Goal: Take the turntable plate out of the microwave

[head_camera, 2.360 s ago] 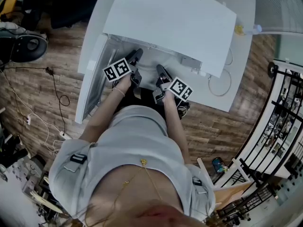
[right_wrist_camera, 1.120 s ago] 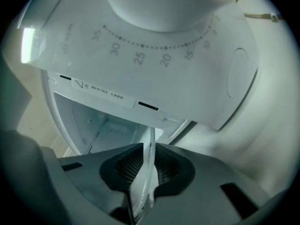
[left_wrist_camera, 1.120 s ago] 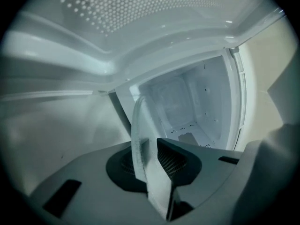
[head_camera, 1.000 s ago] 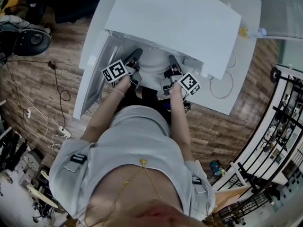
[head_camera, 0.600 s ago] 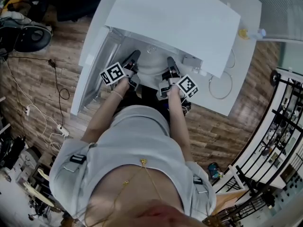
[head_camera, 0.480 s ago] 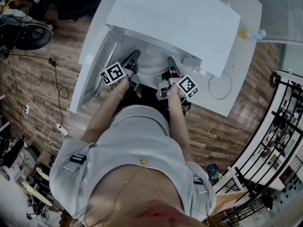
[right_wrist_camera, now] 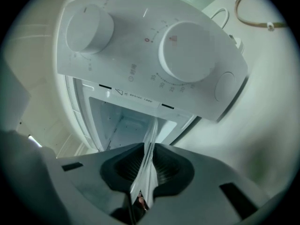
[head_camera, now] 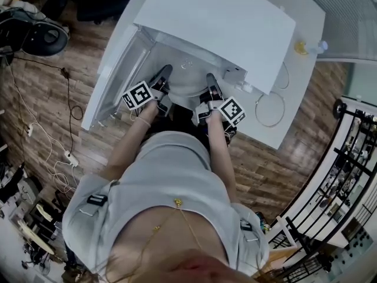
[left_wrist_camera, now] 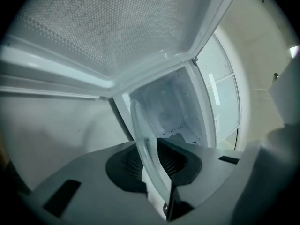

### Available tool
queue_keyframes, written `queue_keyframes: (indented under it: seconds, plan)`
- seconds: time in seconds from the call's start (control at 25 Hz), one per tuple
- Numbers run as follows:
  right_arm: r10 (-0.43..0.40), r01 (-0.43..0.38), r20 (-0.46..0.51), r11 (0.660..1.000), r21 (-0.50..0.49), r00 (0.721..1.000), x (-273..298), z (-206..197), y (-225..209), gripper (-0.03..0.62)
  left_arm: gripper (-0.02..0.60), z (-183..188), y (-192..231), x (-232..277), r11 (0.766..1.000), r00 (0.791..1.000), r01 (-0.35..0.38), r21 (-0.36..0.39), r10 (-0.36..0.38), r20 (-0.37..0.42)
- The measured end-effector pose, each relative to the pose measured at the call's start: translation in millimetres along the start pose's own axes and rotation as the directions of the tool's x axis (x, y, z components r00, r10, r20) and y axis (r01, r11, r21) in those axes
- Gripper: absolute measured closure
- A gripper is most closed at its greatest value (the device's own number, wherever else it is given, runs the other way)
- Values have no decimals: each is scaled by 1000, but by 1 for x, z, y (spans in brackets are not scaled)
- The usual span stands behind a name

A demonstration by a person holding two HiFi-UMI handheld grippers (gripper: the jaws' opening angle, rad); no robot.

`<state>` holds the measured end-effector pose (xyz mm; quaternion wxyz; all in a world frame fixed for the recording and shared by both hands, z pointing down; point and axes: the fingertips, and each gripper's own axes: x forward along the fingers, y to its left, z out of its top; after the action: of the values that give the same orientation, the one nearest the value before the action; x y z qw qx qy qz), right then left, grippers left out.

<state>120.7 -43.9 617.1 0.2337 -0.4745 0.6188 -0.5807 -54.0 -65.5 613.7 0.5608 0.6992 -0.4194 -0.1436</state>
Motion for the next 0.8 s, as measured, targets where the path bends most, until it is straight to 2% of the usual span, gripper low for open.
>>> queue_keyframes:
  seconds: [0.48, 0.68, 0.8]
  plan:
    - [57, -57, -5, 998, -27, 998, -16, -14, 32, 533, 492, 4, -20, -36, 999, 998, 37, 9, -37, 58]
    - [78, -78, 13, 997, -26, 997, -30, -20, 44, 536, 492, 1, -30, -48, 998, 996, 67, 19, -68, 50]
    - [48, -46, 26, 997, -62, 999, -42, -23, 46, 539, 492, 1, -36, -57, 995, 995, 92, 23, -93, 38]
